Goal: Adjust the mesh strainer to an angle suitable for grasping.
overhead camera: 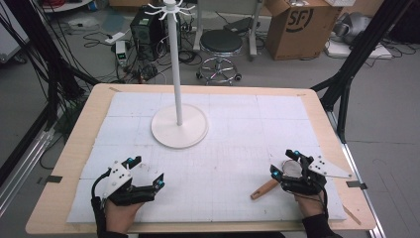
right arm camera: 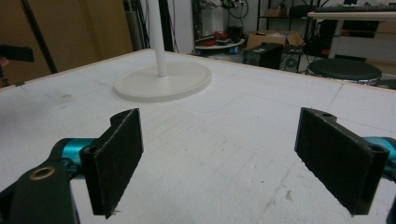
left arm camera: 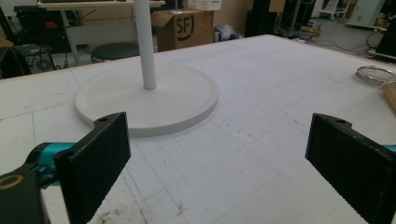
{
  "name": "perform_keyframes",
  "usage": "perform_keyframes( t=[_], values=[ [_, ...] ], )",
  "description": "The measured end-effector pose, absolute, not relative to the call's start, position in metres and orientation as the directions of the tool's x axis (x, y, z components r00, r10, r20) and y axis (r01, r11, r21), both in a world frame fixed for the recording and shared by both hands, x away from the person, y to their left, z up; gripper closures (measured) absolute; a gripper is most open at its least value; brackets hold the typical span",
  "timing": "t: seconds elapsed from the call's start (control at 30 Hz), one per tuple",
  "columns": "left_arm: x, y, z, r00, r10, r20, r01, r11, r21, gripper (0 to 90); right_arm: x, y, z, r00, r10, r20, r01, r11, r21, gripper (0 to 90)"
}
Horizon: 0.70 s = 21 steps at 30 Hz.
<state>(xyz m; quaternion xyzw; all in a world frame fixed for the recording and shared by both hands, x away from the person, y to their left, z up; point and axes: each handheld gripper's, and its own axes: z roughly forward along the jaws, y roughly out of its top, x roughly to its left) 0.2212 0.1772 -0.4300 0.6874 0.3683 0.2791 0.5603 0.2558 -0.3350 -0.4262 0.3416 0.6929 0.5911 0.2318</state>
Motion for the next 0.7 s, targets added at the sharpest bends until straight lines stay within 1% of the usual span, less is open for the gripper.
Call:
perform_keyframes(
  t=[0.23,0.27,0.33,0.37,0.43,0.47,0.53,0.6,0.7],
  values=[
    [0.221,0.177,-0.43,0.573,0.819,-0.029,0.193,-0.101,0.976,7.2,0.253,-0.34,-0.423,-0.635,0.767,0.092,0.211,0.058,0.976,16.4],
    [0.221,0.177,-0.43,0.572,0.82,-0.029,0.194,-0.101,0.976,7.2,0.253,-0.341,-0.423,-0.632,0.769,0.095,0.216,0.057,0.975,18.7],
    [0.22,0.177,-0.431,0.57,0.821,-0.031,0.197,-0.1,0.975,7.2,0.252,-0.344,-0.422,-0.628,0.771,0.103,0.228,0.056,0.972,37.4],
    [0.22,0.177,-0.431,0.568,0.822,-0.031,0.197,-0.099,0.975,7.2,0.252,-0.345,-0.421,-0.621,0.777,0.104,0.232,0.055,0.971,40.7],
    [0.22,0.178,-0.431,0.57,0.821,-0.033,0.198,-0.098,0.975,7.2,0.254,-0.348,-0.422,-0.62,0.775,0.123,0.261,0.056,0.964,53.2],
    [0.22,0.178,-0.431,0.571,0.82,-0.033,0.198,-0.098,0.975,7.2,0.255,-0.349,-0.422,-0.612,0.778,0.143,0.286,0.049,0.957,55.6],
    [0.22,0.178,-0.431,0.572,0.82,-0.034,0.199,-0.099,0.975,7.2,0.259,-0.352,-0.423,-0.603,0.773,0.195,0.34,0.028,0.94,65.7],
    [0.22,0.177,-0.431,0.571,0.82,-0.037,0.202,-0.097,0.975,7.2,0.261,-0.354,-0.423,-0.595,0.778,0.203,0.362,0.034,0.932,76.2],
    [0.221,0.177,-0.432,0.573,0.819,-0.039,0.203,-0.095,0.975,7.2,0.263,-0.354,-0.423,-0.602,0.77,0.211,0.384,0.047,0.922,86.8]
  ],
)
